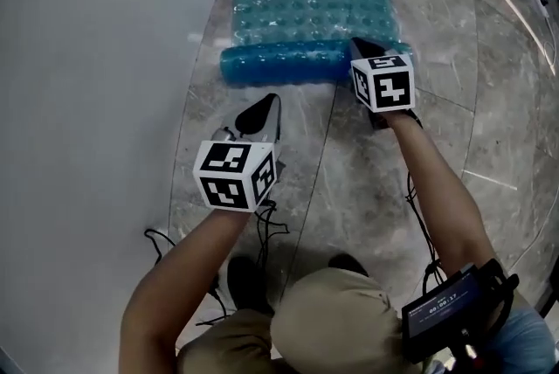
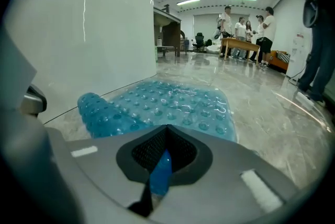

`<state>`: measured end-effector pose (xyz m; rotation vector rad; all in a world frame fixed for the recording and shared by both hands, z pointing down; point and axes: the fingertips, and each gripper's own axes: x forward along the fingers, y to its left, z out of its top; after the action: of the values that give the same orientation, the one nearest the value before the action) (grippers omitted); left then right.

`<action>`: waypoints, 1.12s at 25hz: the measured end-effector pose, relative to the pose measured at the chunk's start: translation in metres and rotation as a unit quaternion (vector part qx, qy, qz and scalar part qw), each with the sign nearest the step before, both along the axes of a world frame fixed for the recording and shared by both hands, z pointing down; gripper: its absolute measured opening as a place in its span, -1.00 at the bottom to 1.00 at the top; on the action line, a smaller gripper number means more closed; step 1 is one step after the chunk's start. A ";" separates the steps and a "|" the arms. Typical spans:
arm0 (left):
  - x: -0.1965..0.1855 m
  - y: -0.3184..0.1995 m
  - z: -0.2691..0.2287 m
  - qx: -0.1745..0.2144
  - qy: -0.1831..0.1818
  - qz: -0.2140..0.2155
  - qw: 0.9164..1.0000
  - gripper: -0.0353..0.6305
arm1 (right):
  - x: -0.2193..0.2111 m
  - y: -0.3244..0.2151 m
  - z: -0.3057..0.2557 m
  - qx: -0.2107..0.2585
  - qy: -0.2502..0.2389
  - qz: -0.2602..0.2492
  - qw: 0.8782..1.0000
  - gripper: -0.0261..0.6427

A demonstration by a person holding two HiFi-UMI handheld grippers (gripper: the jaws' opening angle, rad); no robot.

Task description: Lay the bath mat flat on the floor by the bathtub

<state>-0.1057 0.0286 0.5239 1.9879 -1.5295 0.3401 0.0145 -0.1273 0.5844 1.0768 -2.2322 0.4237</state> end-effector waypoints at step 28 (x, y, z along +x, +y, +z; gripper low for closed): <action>0.029 -0.018 0.061 0.009 0.035 0.014 0.999 -0.88 | -0.015 0.075 -0.010 -0.022 0.020 -0.007 1.000 -0.91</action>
<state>-0.0768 0.0110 0.5851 2.0153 -1.4670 0.2665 -0.0007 -0.0520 0.5741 1.0373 -2.1847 0.4383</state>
